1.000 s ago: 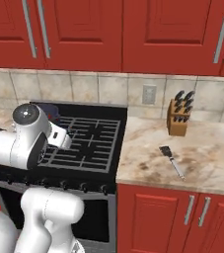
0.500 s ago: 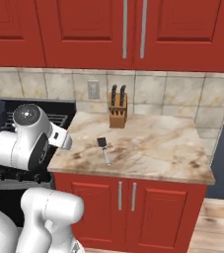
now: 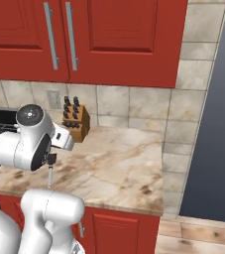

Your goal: Put the bell pepper and avocado in the pot. Retrieve the spatula and lightly stir the vegetables in the pot.

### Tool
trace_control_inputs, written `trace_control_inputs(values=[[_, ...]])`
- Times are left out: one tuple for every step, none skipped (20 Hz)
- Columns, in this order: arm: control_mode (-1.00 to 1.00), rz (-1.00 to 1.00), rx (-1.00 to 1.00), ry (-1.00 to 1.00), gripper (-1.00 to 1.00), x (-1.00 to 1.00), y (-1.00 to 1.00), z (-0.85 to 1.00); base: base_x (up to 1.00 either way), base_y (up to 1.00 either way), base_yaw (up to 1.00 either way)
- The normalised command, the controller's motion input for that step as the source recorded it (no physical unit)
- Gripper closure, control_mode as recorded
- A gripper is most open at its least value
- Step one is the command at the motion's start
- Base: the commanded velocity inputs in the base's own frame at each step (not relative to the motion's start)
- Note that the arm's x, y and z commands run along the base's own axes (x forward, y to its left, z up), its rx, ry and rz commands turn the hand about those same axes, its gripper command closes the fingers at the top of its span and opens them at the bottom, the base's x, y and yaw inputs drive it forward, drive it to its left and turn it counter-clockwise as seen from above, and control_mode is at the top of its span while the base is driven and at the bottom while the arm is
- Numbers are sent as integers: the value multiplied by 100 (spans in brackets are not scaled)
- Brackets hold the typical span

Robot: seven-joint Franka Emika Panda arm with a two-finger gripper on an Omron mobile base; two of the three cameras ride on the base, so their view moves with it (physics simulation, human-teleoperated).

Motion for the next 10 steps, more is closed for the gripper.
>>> trace_control_inputs(values=[[100, 0, 0, 0, -100, 0, 0, 0, 41, -39, 14], [100, 0, 0, 0, -100, 0, 0, 0, 0, -8, 5], [100, 0, 0, 0, -100, 0, 0, 0, 0, 0, 0], [100, 0, 0, 0, -100, 0, 0, 0, 0, 0, 0], [100, 0, 0, 0, -100, 0, 0, 0, 0, 0, 0], [100, 0, 0, 0, -100, 0, 0, 0, 0, 0, 0], [100, 0, 0, 0, -100, 0, 0, 0, 0, 0, 0], [100, 0, 0, 0, -100, 0, 0, 0, 0, 0, 0], [100, 0, 0, 0, -100, 0, 0, 0, 0, 0, 0], [100, 0, 0, 0, -100, 0, 0, 0, 0, 0, 0]])
